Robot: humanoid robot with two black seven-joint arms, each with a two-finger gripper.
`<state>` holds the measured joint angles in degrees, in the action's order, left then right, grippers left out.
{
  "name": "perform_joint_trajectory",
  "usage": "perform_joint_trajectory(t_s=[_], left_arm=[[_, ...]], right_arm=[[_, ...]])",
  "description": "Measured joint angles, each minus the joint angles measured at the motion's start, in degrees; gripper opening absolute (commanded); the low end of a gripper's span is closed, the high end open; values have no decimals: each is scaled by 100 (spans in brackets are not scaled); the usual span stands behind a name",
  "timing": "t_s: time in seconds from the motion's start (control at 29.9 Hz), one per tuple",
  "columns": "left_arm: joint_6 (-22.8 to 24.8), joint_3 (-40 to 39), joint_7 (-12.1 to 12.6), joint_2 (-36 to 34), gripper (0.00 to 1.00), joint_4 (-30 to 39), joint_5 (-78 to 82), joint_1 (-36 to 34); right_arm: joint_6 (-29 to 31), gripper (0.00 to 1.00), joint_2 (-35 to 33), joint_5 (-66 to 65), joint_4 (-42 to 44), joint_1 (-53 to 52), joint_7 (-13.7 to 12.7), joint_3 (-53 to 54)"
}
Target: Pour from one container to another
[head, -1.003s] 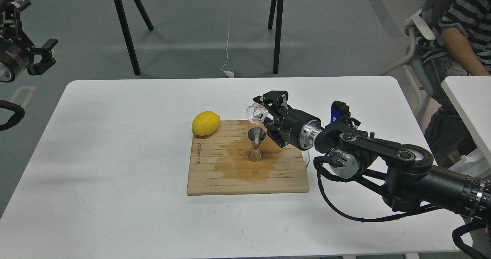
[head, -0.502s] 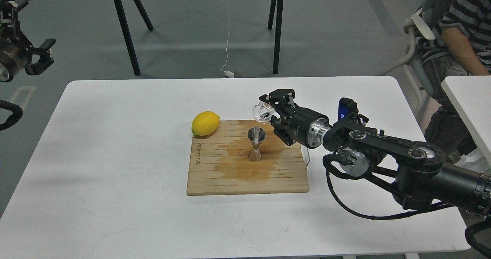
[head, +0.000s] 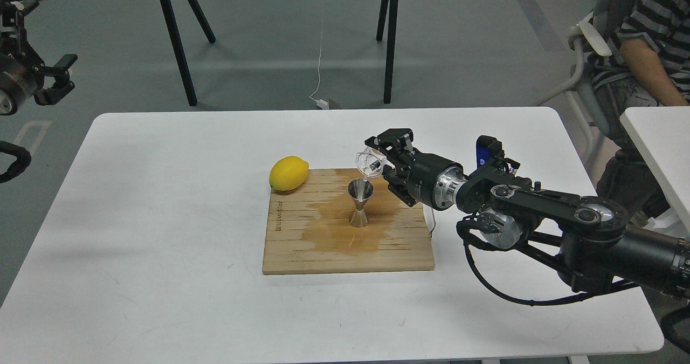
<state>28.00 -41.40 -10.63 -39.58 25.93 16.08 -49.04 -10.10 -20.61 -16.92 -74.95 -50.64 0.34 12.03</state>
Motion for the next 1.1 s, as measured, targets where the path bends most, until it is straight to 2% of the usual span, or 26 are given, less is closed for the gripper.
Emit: perform_joint_trajectory(t_s=[1.1], left_arm=[[0,8,-5,-85,99,0,-105,0]], right_arm=[[-1,16,33,-350,68,-383,-36,-477]])
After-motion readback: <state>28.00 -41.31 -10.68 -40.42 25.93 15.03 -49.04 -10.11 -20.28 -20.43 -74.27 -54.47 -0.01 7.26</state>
